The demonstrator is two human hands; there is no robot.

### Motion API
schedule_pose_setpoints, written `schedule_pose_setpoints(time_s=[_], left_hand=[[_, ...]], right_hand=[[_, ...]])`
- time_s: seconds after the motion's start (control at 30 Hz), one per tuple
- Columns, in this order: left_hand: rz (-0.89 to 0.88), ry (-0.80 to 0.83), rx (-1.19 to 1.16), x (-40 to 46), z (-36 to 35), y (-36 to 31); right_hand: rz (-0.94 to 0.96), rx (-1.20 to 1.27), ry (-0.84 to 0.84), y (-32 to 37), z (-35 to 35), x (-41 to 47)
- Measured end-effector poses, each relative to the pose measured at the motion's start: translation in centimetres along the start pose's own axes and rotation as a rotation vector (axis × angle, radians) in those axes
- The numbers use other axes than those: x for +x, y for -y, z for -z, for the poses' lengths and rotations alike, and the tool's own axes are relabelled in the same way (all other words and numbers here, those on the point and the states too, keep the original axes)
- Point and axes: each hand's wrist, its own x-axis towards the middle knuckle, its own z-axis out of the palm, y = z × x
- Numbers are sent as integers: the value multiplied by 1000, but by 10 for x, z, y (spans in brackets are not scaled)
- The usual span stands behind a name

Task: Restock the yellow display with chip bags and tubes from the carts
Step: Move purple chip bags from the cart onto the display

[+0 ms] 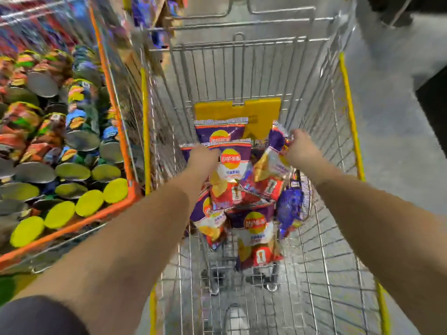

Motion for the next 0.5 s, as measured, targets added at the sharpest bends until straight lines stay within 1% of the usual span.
schedule_pose_setpoints(time_s=[0.07,0.13,0.2,0.23,0.33,0.37,0.43,0.5], left_hand=[[54,-11,-136,16,-11,5],[107,-14,-276,30,-18,16],[122,-42,-395,44,-21,25],[134,-26,-427,51,-21,30],[148,23,-436,81,-24,49],[142,47,-424,91,-27,55],[114,106,-382,84,-27,49],[94,146,-340,55,-22,34]], right_hand=[[-55,44,0,5,-2,15],[-100,40,68,8,-7,23],[-84,20,113,8,-11,27],[-66,-9,119,9,-11,29],[-61,-26,92,8,-5,38],[-47,-23,107,11,1,38],[1,-119,206,13,10,35],[113,-258,309,16,20,26]])
